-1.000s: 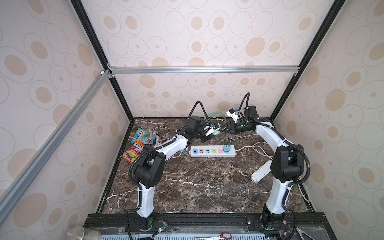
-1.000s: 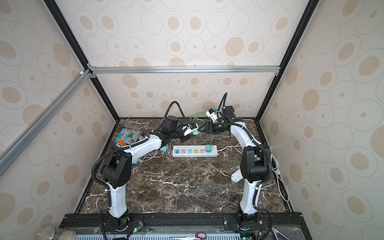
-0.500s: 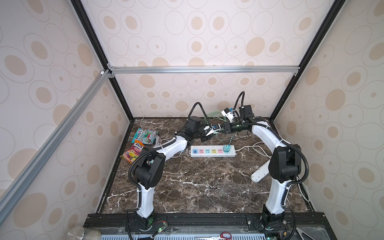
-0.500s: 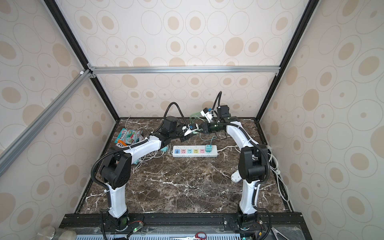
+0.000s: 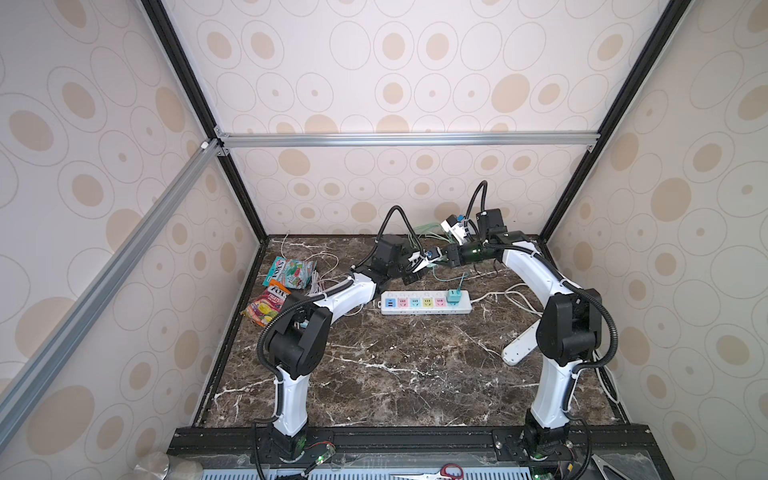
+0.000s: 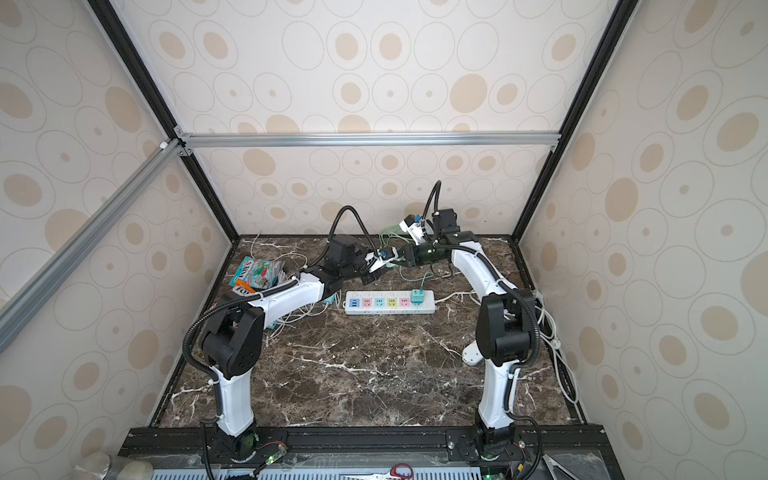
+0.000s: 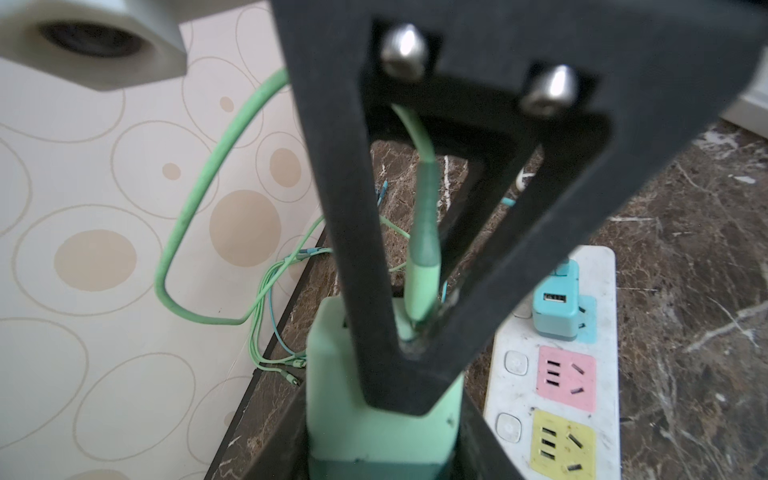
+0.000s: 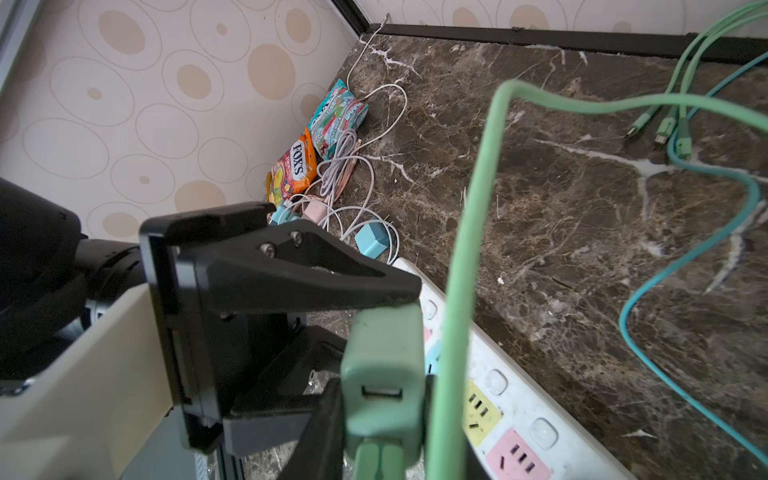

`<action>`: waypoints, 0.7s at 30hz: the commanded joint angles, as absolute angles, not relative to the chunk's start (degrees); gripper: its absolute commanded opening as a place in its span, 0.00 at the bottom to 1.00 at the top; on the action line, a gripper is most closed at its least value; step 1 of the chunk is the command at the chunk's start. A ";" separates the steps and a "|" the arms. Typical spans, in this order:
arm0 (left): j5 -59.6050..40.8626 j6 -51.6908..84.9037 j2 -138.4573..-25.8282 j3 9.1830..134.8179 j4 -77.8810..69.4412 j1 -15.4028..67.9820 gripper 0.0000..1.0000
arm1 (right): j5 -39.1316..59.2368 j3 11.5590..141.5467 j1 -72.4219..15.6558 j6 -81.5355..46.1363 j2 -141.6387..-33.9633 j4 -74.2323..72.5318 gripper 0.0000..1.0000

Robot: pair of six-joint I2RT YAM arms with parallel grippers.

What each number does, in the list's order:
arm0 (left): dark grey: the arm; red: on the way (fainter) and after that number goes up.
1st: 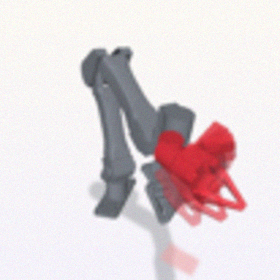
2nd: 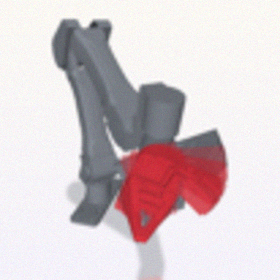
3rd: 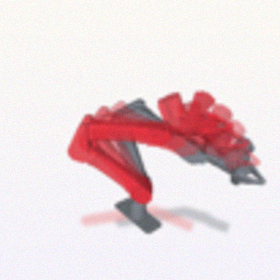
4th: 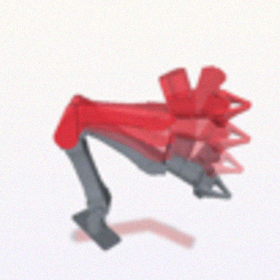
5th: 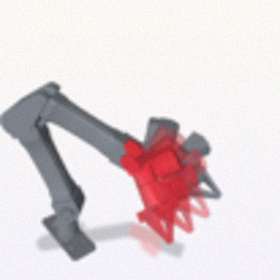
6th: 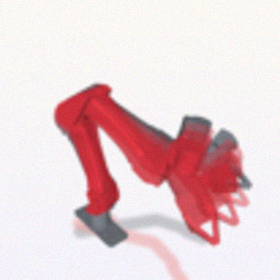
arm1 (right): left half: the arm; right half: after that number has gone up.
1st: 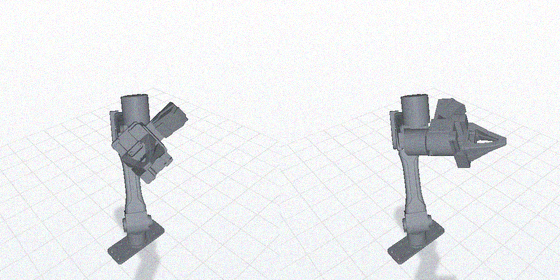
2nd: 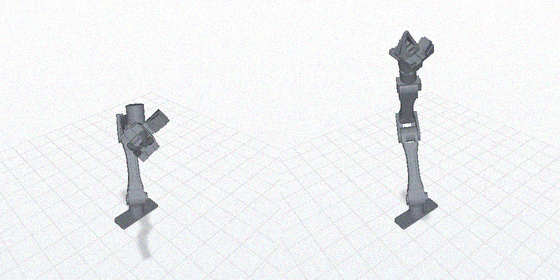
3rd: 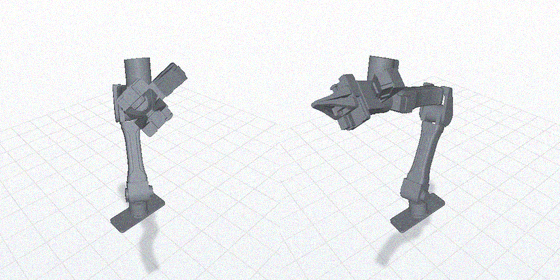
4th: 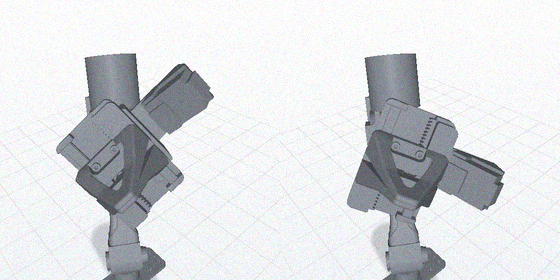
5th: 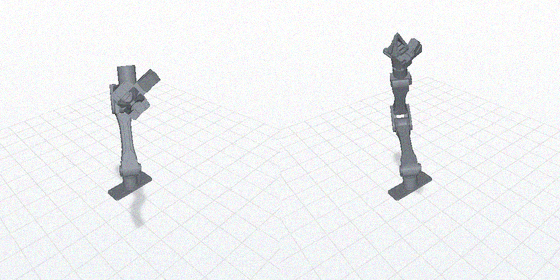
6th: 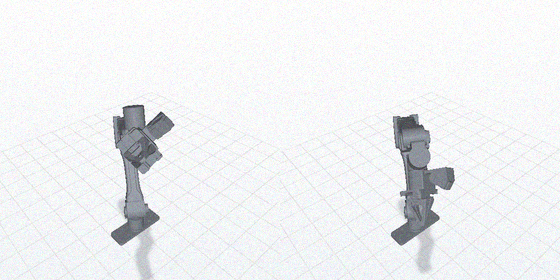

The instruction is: Insert the plug

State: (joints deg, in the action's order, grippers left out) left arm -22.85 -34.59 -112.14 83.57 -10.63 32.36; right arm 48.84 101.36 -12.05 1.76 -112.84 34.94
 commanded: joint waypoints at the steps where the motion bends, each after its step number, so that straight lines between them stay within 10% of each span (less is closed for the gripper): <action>1: -19.04 -30.57 -107.87 81.22 -15.52 31.86 0.45 | 47.25 103.67 -12.22 8.35 -114.17 37.57 0.00; 9: -16.18 -27.15 -104.44 74.75 -22.63 30.99 0.67 | 46.50 105.29 -12.22 14.51 -114.17 39.25 0.00; 13: -15.40 -21.66 -100.17 66.52 -30.84 30.01 0.98 | 43.20 105.79 -12.21 23.34 -114.16 42.46 0.00; 21: -8.97 -15.70 -92.23 51.91 -40.53 29.47 0.99 | 37.07 109.01 -13.71 45.96 -116.18 55.99 0.00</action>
State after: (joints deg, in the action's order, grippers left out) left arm -12.01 -19.25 -95.02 55.07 -33.93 29.93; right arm 40.32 107.20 -12.71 33.19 -114.61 47.86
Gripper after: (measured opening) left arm 0.984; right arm 0.275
